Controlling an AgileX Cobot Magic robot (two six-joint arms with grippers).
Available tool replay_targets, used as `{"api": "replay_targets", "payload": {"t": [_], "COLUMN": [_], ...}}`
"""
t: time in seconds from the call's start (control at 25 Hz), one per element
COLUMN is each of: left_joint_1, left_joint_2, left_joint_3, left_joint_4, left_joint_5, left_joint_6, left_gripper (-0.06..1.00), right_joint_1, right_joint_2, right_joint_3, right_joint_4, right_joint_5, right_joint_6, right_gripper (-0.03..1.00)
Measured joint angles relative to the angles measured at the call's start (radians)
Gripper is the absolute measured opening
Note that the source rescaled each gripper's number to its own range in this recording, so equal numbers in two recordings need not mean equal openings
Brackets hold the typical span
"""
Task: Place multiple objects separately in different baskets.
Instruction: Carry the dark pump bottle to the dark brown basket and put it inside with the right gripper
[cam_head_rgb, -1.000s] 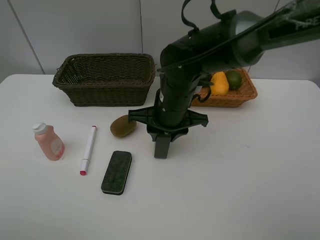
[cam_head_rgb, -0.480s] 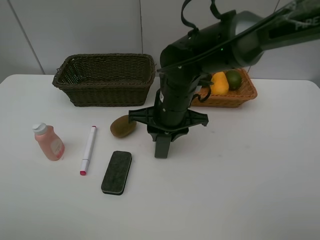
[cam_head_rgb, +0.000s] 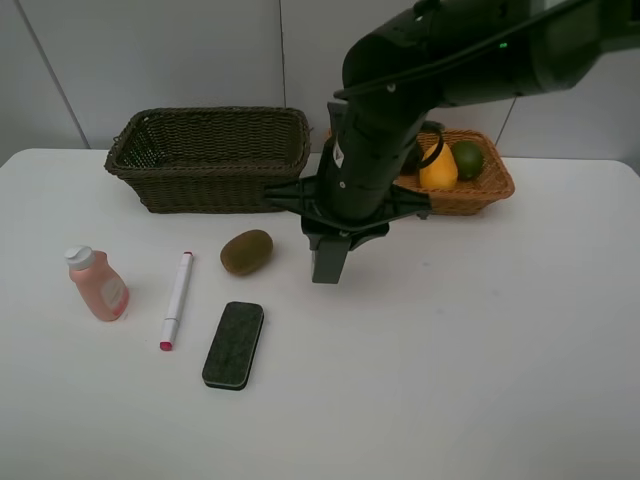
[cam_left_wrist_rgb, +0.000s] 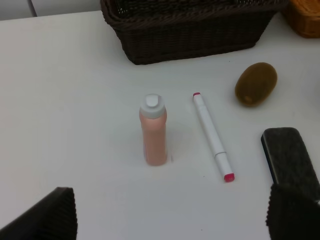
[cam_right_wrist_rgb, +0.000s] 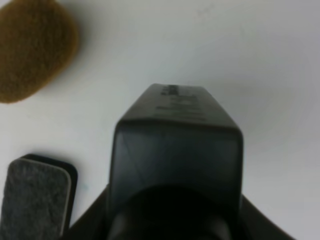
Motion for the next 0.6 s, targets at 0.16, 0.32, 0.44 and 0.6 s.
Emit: {"api": "replay_targets", "payload": {"t": [0.16,0.32,0.44,0.6], "left_joint_1": [0.0,0.0,0.0,0.0], "left_joint_2": [0.0,0.0,0.0,0.0], "left_joint_3": [0.0,0.0,0.0,0.0], "left_joint_4": [0.0,0.0,0.0,0.0], "left_joint_5": [0.0,0.0,0.0,0.0], "left_joint_6": [0.0,0.0,0.0,0.0], "left_gripper": [1.0,1.0,1.0,1.0], "right_joint_1": [0.0,0.0,0.0,-0.001], "right_joint_2": [-0.009,-0.009,-0.009,-0.009], "right_joint_3": [-0.074,-0.165,-0.233,-0.285], "right_joint_4": [-0.026,-0.032,-0.052,-0.109], "right_joint_5": [0.033,0.036,0.024,-0.049], "right_joint_6": [-0.038,-0.142,-0.2,-0.229], "right_gripper": [0.01,0.01,0.01,0.01]}}
